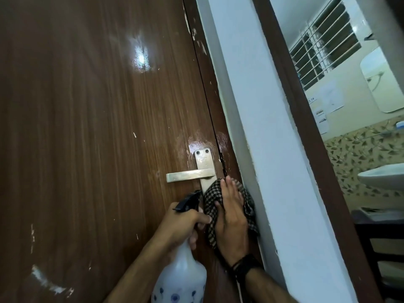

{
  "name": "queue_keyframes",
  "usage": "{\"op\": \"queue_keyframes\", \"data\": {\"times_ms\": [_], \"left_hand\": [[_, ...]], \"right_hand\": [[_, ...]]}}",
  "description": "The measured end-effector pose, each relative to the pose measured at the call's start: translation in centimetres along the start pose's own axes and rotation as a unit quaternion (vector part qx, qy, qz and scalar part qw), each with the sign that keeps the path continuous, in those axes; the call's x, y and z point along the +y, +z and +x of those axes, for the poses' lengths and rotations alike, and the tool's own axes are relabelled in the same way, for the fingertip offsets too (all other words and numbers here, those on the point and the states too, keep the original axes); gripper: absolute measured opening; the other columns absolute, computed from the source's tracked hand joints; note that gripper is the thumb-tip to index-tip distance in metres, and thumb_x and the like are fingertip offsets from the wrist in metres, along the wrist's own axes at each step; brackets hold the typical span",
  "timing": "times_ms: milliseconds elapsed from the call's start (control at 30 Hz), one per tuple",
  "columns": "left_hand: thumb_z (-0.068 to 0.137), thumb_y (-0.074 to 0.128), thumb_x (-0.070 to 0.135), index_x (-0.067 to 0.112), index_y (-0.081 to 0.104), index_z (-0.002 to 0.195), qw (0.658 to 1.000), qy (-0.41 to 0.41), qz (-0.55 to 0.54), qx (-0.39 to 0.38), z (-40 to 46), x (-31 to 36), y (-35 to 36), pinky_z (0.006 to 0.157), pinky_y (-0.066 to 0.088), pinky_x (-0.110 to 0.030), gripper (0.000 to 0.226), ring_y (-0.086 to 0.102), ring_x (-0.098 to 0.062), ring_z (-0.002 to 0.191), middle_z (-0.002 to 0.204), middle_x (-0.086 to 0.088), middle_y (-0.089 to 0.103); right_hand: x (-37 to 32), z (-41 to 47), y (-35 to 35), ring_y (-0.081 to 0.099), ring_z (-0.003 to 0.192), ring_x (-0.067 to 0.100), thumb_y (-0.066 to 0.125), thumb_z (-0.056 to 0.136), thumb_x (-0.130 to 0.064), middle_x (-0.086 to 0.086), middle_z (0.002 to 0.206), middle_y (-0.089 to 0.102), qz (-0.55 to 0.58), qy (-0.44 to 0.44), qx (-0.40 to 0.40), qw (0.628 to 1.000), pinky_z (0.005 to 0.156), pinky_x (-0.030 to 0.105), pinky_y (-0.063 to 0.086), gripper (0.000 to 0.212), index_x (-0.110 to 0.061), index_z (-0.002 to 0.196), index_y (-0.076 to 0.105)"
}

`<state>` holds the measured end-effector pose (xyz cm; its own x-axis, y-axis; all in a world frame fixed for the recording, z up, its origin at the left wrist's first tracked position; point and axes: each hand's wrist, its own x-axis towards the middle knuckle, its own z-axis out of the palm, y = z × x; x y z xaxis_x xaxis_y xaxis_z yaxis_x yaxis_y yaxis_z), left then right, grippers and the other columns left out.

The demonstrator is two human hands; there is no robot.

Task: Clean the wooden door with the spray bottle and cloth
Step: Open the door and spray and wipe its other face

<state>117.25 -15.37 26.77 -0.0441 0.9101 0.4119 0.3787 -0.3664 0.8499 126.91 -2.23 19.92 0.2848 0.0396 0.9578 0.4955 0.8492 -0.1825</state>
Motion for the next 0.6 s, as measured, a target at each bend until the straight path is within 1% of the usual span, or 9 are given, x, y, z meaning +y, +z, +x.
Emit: {"op": "queue_keyframes", "data": {"times_ms": [33,100,167,233,333,400,467,567,600], "left_hand": [[0.088,0.067,0.005,0.006,0.059,0.076,1.000,0.008,-0.006,0.001,-0.1,0.1,0.0,0.044,0.038,-0.027,0.015,0.039,-0.014,0.039,0.059,-0.004,0.054],[0.088,0.067,0.006,0.007,0.060,0.072,1.000,0.011,-0.023,0.011,-0.3,-0.4,0.1,0.044,0.038,-0.026,0.018,0.039,-0.014,0.039,0.057,-0.004,0.053],[0.087,0.067,0.006,0.006,0.059,0.070,0.999,0.009,-0.021,0.022,-0.6,-1.5,0.3,0.044,0.038,-0.025,0.019,0.038,-0.015,0.039,0.057,-0.009,0.050],[0.085,0.067,0.005,0.004,0.059,0.068,1.000,0.008,-0.012,0.023,-0.9,-2.9,0.5,0.044,0.038,-0.024,0.019,0.038,-0.016,0.038,0.060,-0.016,0.048],[0.085,0.067,0.004,0.002,0.061,0.072,1.000,0.006,-0.012,0.018,-1.8,-5.4,0.9,0.044,0.039,-0.024,0.014,0.040,-0.016,0.038,0.071,-0.026,0.055],[0.085,0.067,0.003,0.003,0.063,0.076,1.000,0.011,-0.014,0.020,-2.5,-6.9,0.8,0.045,0.040,-0.026,0.010,0.041,-0.016,0.040,0.075,-0.026,0.058],[0.085,0.067,0.004,0.004,0.063,0.076,0.999,0.014,-0.025,0.028,-2.9,-8.0,0.6,0.045,0.039,-0.026,0.010,0.041,-0.017,0.039,0.071,-0.020,0.055],[0.085,0.065,0.002,0.004,0.060,0.067,0.998,0.012,-0.036,0.041,-3.8,-8.8,-0.1,0.041,0.037,-0.022,0.020,0.038,-0.018,0.036,0.054,-0.014,0.047],[0.085,0.064,0.000,0.005,0.058,0.065,0.998,0.012,-0.045,0.045,-3.9,-9.1,-0.3,0.040,0.036,-0.022,0.022,0.036,-0.018,0.036,0.053,-0.013,0.046]], "right_hand": [[0.0,0.1,-0.1,0.023,0.152,0.018,0.053,0.099,0.001,0.006,0.163,0.030,-0.001,-0.006,-0.003,1.000,0.119,0.045,0.027,0.057,-0.005,0.153,0.036],[-0.1,-0.5,-0.7,0.019,0.153,0.017,0.043,0.105,-0.019,0.005,0.164,0.026,-0.022,-0.018,-0.037,0.999,0.124,0.040,0.019,0.053,-0.005,0.155,0.032],[-0.2,-2.1,-1.5,0.012,0.155,0.017,0.036,0.105,-0.034,0.004,0.167,0.018,-0.052,-0.021,-0.094,0.994,0.126,0.037,0.011,0.061,-0.007,0.158,0.023],[-0.3,-4.2,-2.0,0.007,0.155,0.017,0.035,0.103,-0.040,0.003,0.168,0.011,-0.085,-0.038,-0.131,0.987,0.126,0.034,0.005,0.067,-0.009,0.160,0.017],[-0.1,-7.8,-2.4,0.006,0.155,0.015,0.034,0.104,-0.041,0.002,0.169,0.009,-0.108,-0.040,-0.139,0.984,0.125,0.032,0.001,0.067,-0.011,0.160,0.016],[-0.1,-9.7,-2.3,0.006,0.155,0.015,0.032,0.105,-0.042,0.001,0.169,0.010,-0.111,-0.033,-0.132,0.985,0.125,0.031,0.000,0.065,-0.013,0.160,0.016],[-0.4,-10.1,-1.7,0.009,0.155,0.014,0.032,0.105,-0.040,0.001,0.168,0.015,-0.093,-0.013,-0.110,0.989,0.125,0.030,0.001,0.062,-0.013,0.160,0.021],[-1.0,-9.9,-0.4,0.014,0.154,0.013,0.037,0.104,-0.027,0.002,0.164,0.026,-0.055,0.016,-0.058,0.997,0.125,0.032,0.007,0.055,-0.012,0.156,0.032],[-1.1,-9.8,0.1,0.016,0.153,0.012,0.039,0.103,-0.022,0.002,0.163,0.028,-0.049,0.025,-0.048,0.997,0.124,0.034,0.009,0.053,-0.012,0.155,0.035]]}}
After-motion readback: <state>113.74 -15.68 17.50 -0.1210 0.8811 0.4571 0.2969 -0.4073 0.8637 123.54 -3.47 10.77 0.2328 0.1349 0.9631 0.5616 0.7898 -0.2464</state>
